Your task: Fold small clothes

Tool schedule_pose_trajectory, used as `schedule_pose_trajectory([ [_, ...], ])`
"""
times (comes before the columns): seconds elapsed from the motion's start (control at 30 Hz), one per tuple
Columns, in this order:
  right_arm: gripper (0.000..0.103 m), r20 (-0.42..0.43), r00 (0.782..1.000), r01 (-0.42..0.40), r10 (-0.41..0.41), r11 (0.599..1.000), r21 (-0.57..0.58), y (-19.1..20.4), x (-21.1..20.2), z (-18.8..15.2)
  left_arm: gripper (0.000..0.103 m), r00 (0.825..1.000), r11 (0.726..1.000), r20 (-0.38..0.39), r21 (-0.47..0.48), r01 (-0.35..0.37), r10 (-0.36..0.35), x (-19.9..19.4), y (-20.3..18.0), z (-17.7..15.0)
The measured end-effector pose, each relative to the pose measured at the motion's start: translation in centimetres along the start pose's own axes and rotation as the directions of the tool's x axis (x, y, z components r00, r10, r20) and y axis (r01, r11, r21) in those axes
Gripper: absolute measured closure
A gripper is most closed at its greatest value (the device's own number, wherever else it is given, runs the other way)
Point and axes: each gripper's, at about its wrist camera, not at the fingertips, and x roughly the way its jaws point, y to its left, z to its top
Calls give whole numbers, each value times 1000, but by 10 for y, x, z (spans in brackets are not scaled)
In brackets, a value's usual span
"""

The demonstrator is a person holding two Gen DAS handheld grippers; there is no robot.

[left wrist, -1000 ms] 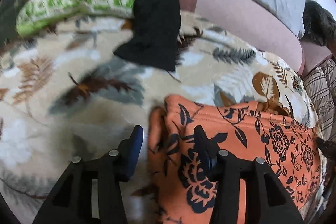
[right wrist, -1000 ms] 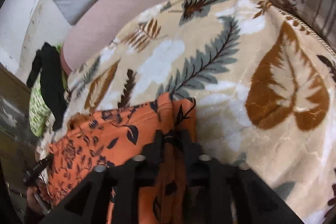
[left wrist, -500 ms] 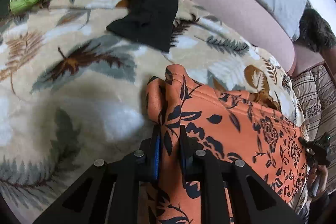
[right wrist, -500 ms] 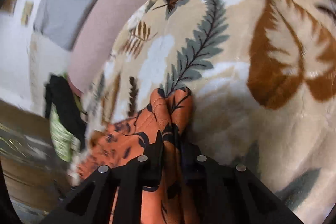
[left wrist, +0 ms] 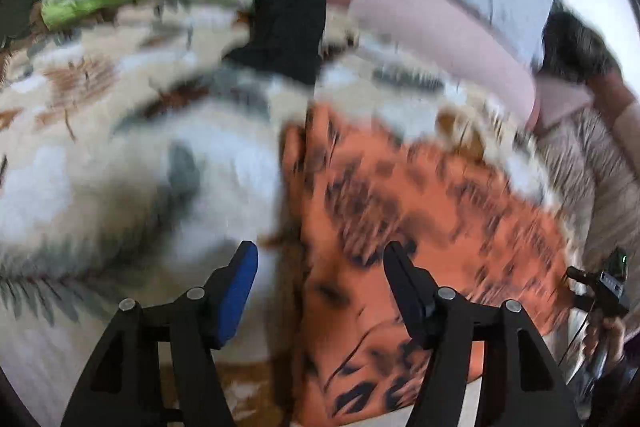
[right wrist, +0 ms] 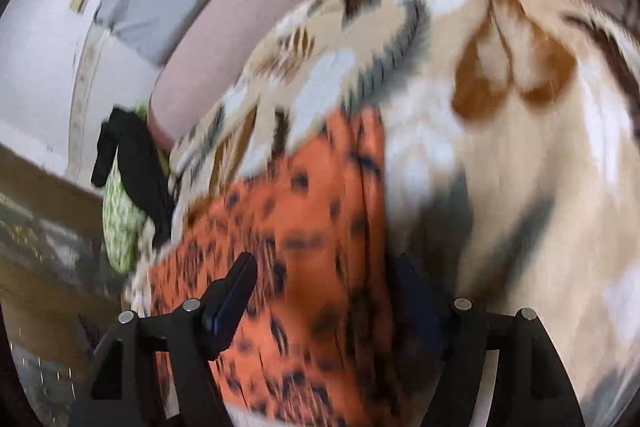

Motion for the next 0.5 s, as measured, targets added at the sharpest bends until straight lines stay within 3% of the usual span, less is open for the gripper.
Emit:
schedule_pose_trajectory([
  [0.03, 55, -31, 999, 13, -13, 1000, 6, -8, 7, -3, 86, 997, 1000, -75, -21, 1, -3, 18, 5, -3],
  [0.07, 72, -28, 1000, 4, -2, 998, 55, -20, 8, -6, 86, 995, 994, -82, -96, 43, -51, 22, 15, -4],
  [0.13, 78, 21, 995, -102, 100, 974, 200, -39, -3, -4, 86, 994, 983, -66, -168, 70, -82, 13, 21, -2],
  [0.17, 78, 49, 992, -125, 117, 970, 208, -39, -10, -4, 85, 995, 980, -42, -183, 83, -92, 5, 20, -2],
  [0.2, 76, 71, 988, -149, 137, 965, 213, -38, -17, -6, 81, 996, 980, -21, -186, 77, -82, -4, 19, -4],
  [0.27, 62, 77, 992, -117, 103, 969, 219, -38, -28, -11, 34, 998, 980, -29, -194, 52, -59, -16, 17, -14],
  [0.3, 28, 78, 995, -77, 61, 973, 217, -38, -34, -16, 27, 997, 977, -30, -204, 60, -68, -23, 17, -24],
  [0.33, 14, 95, 995, -55, 35, 975, 213, -37, -41, -23, 26, 997, 976, -20, -208, 69, -75, -27, 16, -31],
  [0.4, 14, 103, 993, -72, 55, 983, 168, -32, -46, -38, 26, 997, 979, -31, -196, 64, -71, -28, 14, -45],
  [0.5, 14, 36, 997, -72, 68, 987, 143, -26, -30, -46, 28, 996, 981, -80, -192, 28, -44, -11, 7, -47],
])
